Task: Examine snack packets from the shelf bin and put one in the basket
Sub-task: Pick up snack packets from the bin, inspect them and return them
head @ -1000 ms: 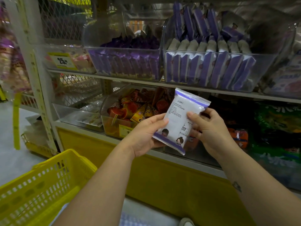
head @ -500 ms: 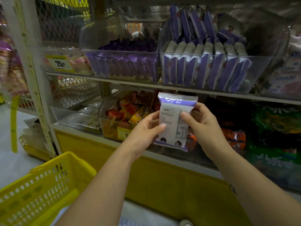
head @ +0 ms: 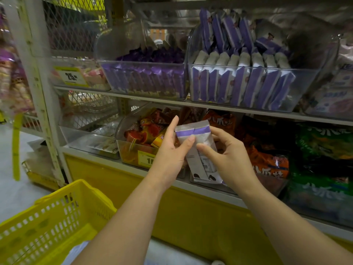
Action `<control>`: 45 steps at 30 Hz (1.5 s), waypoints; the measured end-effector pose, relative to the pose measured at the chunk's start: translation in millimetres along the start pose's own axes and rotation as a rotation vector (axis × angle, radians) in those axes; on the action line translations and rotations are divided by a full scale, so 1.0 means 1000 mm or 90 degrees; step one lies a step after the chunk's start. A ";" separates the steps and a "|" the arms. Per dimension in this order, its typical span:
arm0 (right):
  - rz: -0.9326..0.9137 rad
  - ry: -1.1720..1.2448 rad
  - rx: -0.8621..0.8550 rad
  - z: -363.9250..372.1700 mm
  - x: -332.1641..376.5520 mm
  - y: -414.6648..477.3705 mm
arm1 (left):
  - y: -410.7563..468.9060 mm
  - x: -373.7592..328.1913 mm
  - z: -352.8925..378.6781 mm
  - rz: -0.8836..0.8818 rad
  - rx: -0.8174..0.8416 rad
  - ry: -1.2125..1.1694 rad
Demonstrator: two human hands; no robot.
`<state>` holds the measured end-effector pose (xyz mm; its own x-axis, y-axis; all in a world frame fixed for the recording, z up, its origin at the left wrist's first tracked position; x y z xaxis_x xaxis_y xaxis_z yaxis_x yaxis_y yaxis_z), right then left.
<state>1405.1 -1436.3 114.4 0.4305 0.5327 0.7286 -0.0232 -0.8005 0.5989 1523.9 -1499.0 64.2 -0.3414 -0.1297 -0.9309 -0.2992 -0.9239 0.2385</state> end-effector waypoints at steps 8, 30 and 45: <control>-0.034 -0.040 0.060 0.011 0.019 0.005 | -0.001 0.005 0.009 -0.073 0.053 -0.116; 0.048 0.078 0.189 0.013 0.010 0.001 | 0.004 -0.001 0.003 -0.024 0.017 0.125; 0.018 0.082 0.190 0.013 0.021 0.004 | 0.003 0.004 0.009 -0.063 0.066 0.100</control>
<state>1425.6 -1431.8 128.5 0.3157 0.5243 0.7908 0.2402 -0.8505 0.4680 1514.3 -1498.8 63.9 -0.1646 -0.1020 -0.9811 -0.4172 -0.8941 0.1629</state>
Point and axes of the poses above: each hand's wrist, its own y-axis towards the middle knuckle, its own z-axis out of the palm, x = y × z, the point moved 10 cm from there along y, towards the middle knuckle, and after that the axes turned 4 degrees about -z, right-handed, at the moved point
